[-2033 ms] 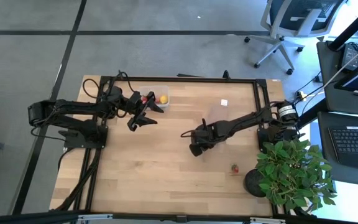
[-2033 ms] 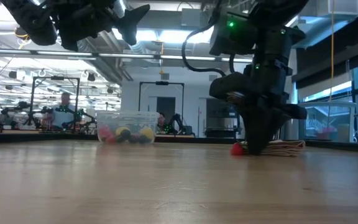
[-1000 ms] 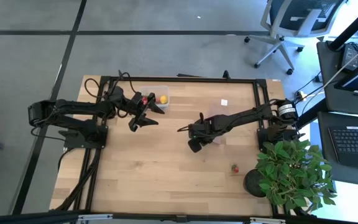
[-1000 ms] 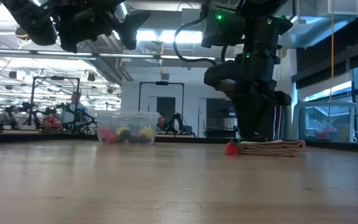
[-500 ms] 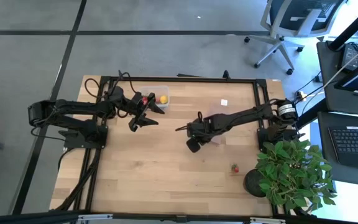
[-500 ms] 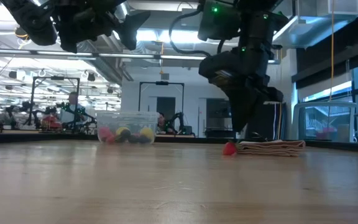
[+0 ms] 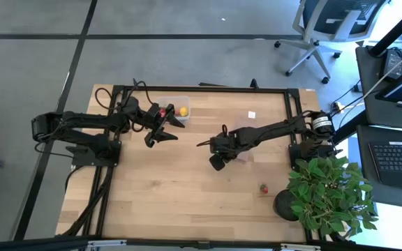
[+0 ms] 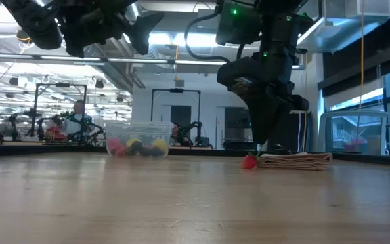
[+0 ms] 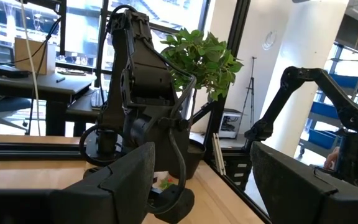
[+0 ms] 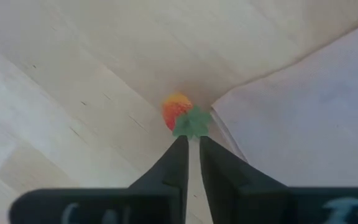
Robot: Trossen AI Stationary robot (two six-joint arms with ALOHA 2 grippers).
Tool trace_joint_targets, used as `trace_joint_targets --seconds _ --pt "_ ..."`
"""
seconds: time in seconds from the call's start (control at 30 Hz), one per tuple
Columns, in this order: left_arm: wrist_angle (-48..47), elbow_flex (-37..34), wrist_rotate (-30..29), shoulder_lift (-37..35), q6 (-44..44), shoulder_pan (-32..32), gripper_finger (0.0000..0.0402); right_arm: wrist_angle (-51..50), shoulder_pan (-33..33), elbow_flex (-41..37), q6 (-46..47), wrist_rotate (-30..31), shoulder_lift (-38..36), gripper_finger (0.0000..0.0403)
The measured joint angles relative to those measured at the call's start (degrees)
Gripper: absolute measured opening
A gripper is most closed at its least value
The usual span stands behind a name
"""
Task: Pick and placing Produce into tupperware
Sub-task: Put the strawberry into the transparent bin
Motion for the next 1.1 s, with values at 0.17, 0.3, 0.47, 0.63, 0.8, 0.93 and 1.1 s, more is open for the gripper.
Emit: trace_joint_targets --seconds 0.17,0.3,0.47,0.63,0.8,0.93,1.1 --pt "0.0 0.0 0.0 0.0 0.0 0.0 0.0254 0.0 0.0 0.0 2.0 0.0 0.0 0.0070" --pt "0.0 0.0 0.0 0.0 -0.1 0.0 0.0254 0.0 0.0 0.0 3.6 0.0 0.0 0.0084" --pt "0.0 0.0 0.0 0.0 -0.5 0.0 0.0254 0.0 0.0 0.0 4.6 0.0 0.0 0.0093" --pt "0.0 0.0 -0.1 0.0 -0.6 0.0 0.0254 0.4 -0.4 0.0 4.4 2.3 0.0 0.0096" --pt "0.0 0.0 -0.6 0.0 -3.4 0.0 0.0254 1.7 -1.1 0.0 2.9 4.2 0.0 0.0096" --pt "0.0 0.0 -0.6 0.0 -3.5 0.0 0.0254 1.5 -1.1 0.0 1.8 4.1 0.0 0.0097" --pt "0.0 0.0 -0.7 0.0 -3.6 0.0 0.0254 1.4 -1.1 0.0 1.0 2.4 0.0 0.0097"
